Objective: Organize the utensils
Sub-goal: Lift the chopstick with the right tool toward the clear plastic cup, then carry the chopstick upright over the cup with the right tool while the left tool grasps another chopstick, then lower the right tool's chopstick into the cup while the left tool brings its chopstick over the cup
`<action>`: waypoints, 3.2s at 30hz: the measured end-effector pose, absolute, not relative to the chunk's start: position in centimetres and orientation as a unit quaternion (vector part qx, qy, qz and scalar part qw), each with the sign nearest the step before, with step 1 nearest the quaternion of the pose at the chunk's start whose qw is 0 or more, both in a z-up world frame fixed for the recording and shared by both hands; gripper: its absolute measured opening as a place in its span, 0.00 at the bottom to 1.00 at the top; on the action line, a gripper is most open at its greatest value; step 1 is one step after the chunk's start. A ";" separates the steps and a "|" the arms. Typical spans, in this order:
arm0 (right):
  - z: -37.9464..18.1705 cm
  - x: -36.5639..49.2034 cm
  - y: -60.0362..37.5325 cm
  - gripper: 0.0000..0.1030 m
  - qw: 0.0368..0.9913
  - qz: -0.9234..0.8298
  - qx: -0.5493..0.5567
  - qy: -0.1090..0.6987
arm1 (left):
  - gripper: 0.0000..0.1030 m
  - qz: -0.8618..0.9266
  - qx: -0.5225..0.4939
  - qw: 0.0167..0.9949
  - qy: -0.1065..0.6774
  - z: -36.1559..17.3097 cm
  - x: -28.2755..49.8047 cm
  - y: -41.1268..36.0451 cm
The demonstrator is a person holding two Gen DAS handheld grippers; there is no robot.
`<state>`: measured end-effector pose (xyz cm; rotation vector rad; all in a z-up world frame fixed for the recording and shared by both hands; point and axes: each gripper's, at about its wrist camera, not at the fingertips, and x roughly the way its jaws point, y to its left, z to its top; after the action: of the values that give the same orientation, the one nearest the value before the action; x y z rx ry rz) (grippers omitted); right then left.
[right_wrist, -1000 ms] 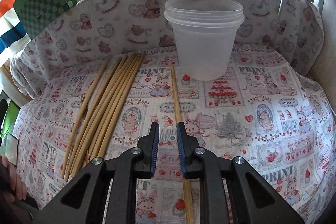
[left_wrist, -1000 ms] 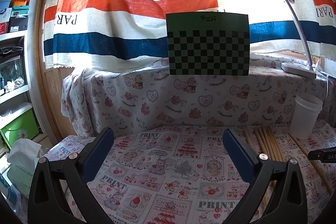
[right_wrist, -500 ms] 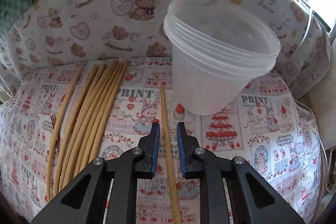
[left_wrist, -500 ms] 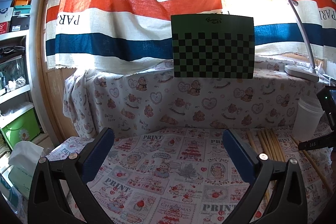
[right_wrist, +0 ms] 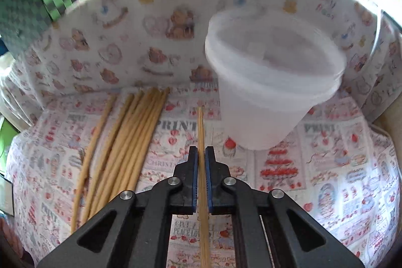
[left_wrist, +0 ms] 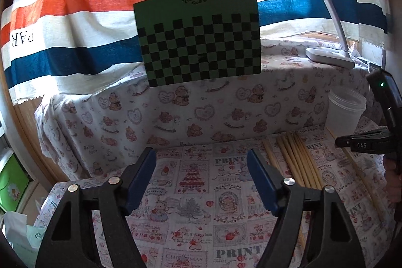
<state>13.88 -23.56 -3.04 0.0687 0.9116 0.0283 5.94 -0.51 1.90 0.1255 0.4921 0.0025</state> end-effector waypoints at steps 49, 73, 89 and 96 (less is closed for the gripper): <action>18.3 6.3 -29.4 0.06 0.980 0.020 0.088 0.178 | 0.06 -0.101 0.008 0.975 0.198 20.3 8.1 -12.0; 14.1 12.3 -34.9 0.06 0.959 -0.053 0.144 0.238 | 0.06 -0.187 -0.138 0.955 0.182 14.0 14.3 -16.2; 12.2 14.2 -34.5 0.06 0.943 -0.025 0.166 0.288 | 0.06 -0.177 -0.110 0.946 0.247 11.6 16.0 -17.0; 11.0 15.1 -34.6 0.06 0.935 -0.031 0.169 0.309 | 0.07 -0.149 -0.080 0.952 0.255 10.7 16.9 -17.3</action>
<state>15.15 -34.65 11.04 0.3455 0.6314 -0.0643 16.86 -17.26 10.71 -0.1619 0.5178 -0.3034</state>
